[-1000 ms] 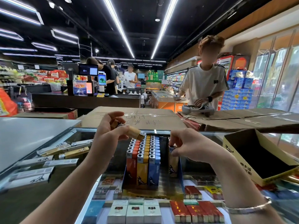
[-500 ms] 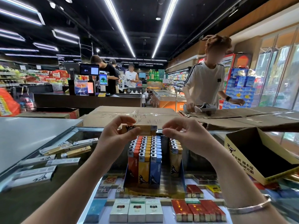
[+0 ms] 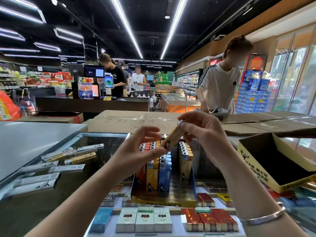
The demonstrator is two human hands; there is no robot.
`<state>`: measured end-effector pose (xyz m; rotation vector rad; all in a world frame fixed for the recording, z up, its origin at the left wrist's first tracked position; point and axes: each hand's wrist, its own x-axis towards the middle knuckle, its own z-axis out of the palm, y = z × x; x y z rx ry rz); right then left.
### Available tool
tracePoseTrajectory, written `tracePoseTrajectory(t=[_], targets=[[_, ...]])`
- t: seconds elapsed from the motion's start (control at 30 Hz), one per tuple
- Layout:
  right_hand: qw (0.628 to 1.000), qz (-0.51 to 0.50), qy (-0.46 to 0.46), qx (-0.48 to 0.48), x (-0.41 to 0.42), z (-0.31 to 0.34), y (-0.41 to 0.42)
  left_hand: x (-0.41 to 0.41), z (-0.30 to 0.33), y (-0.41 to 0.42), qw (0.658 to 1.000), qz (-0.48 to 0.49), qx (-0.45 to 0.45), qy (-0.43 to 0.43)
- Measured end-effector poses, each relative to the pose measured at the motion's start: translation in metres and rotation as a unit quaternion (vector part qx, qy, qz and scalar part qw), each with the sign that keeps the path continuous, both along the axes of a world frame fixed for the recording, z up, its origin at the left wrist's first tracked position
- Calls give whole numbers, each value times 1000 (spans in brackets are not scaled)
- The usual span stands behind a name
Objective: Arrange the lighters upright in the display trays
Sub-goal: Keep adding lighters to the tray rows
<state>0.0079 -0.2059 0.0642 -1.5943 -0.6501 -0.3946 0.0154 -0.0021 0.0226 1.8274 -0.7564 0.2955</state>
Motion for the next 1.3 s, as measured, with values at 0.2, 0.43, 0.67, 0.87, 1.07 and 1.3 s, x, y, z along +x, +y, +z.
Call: tracePoseTrajectory(t=[0.2, 0.43, 0.67, 0.87, 1.07, 1.3], targets=[[975, -4, 3, -221, -3, 9, -27, 1, -6, 0, 948, 30, 285, -140], [911, -66, 5, -408, -6, 5, -16, 0, -3, 1, 936, 48, 315, -147], [885, -84, -14, -457, -11, 5, -5, -2, -3, 1, 939, 47, 312, -138], [866, -106, 3, -488, -9, 3, -6, 0, -4, 2, 944, 35, 300, -131], [870, -97, 20, -483, 2, 0, -14, 0, -4, 2, 945, 33, 298, -133], [862, -60, 110, -491, 16, -12, -21, 1, -3, 2, 942, 38, 300, -147]])
